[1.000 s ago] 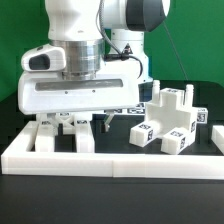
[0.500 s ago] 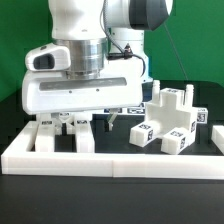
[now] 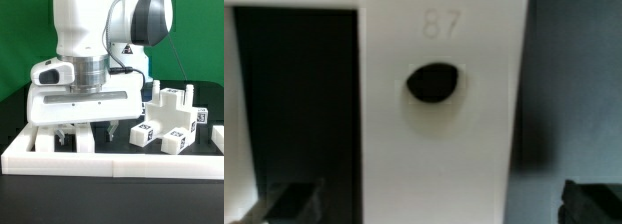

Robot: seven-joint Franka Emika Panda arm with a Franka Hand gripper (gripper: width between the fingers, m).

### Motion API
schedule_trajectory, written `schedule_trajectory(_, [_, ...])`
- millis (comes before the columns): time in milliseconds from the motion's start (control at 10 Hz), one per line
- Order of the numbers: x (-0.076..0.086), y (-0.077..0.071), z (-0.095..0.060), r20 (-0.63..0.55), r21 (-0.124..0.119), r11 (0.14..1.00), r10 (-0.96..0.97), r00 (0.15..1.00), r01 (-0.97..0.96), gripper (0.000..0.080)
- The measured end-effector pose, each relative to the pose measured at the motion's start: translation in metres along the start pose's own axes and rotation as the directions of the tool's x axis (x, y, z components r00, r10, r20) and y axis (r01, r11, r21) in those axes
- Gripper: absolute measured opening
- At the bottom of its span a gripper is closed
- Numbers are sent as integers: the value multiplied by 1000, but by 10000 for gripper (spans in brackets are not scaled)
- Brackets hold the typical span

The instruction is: Assemble chair

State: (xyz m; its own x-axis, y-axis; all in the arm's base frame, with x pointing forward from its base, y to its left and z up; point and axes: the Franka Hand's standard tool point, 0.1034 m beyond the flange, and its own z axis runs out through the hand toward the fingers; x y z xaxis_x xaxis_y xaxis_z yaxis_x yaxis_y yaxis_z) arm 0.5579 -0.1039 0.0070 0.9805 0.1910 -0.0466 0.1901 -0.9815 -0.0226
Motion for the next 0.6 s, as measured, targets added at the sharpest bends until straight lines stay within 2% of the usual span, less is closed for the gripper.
schedule_trajectory(300, [-1,-2,2,2,1,1000,-3,1000,3,649])
schedule_trajectory(500, [-1,-2,1,1,1,1000,-2,1000,2,380])
schedule_trajectory(600, [-1,-2,1,1,1,1000,-3,1000,3,380])
